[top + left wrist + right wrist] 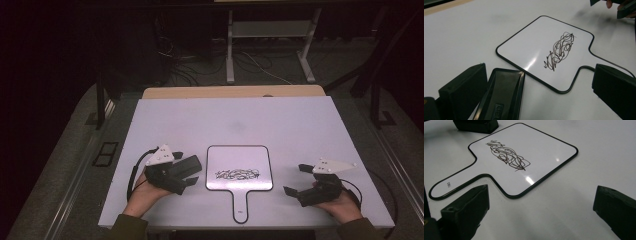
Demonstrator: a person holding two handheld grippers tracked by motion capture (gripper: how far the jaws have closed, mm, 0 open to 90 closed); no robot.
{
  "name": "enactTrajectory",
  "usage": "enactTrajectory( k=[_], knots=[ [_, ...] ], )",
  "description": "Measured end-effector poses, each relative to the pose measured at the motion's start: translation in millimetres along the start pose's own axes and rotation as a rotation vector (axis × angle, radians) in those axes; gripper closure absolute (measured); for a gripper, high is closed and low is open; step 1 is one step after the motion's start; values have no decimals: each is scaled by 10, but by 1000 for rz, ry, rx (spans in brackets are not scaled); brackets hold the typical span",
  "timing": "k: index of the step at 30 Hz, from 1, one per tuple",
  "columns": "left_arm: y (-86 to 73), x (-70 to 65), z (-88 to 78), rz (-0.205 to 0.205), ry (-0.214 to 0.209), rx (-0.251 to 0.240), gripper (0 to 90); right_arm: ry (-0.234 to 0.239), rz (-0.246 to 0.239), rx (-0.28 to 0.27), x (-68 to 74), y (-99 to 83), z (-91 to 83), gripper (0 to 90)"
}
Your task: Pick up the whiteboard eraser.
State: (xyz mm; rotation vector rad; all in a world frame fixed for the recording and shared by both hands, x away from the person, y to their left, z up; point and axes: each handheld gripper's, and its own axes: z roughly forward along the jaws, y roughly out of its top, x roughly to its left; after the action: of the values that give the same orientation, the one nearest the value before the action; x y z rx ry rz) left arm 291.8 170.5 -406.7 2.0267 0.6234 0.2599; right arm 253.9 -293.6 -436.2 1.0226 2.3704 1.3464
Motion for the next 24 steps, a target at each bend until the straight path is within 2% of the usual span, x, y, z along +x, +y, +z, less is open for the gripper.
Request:
enactTrajectory(
  k=[11,16,24],
  knots=[
    [74,110,-4,-6,7,11,0,3,5,-7,5,5,-5,0],
    [151,194,3,10,7,19,0,5,8,-3,2,0,5,0],
    [187,333,68,-1,-6,41,0,1,8,-5,-6,-3,3,0]
  ],
)
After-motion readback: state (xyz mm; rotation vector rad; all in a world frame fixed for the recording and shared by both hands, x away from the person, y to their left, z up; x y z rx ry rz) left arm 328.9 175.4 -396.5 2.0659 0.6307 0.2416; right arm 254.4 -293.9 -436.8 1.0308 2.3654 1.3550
